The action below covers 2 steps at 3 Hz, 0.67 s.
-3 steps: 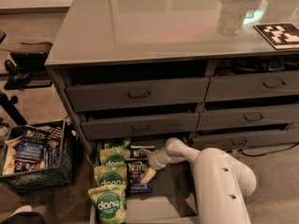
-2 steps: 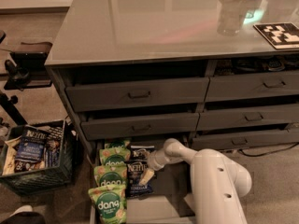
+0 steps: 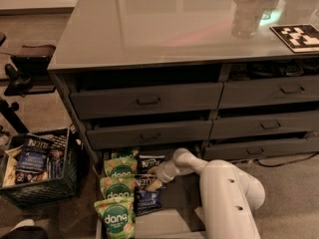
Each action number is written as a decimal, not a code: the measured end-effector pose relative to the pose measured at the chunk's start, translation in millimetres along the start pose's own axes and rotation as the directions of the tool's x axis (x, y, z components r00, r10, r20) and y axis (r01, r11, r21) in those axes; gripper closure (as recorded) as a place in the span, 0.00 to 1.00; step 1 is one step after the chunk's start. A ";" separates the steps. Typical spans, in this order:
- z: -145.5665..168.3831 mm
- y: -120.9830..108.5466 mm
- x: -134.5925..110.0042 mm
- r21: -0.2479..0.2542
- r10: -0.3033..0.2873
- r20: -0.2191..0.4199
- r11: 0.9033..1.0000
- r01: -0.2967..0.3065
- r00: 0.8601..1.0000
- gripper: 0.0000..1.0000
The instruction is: Pick blue chip bag from bottom drawer and place on counter
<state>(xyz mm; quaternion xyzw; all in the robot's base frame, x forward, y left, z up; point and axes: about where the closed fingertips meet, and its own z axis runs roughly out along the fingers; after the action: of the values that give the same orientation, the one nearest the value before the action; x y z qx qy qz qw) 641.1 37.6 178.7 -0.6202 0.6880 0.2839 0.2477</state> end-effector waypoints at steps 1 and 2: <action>0.0 0.0 0.0 0.000 0.000 0.000 1.000 0.000 1.000 0.66; 0.1 0.1 0.0 0.000 0.000 0.000 1.000 0.000 1.000 0.89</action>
Offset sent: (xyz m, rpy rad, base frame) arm 0.0000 0.0000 0.0000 0.0000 0.0000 0.0000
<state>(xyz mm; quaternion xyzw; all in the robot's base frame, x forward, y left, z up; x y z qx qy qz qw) 641.0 37.7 178.7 -0.6202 0.6880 0.2839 0.2476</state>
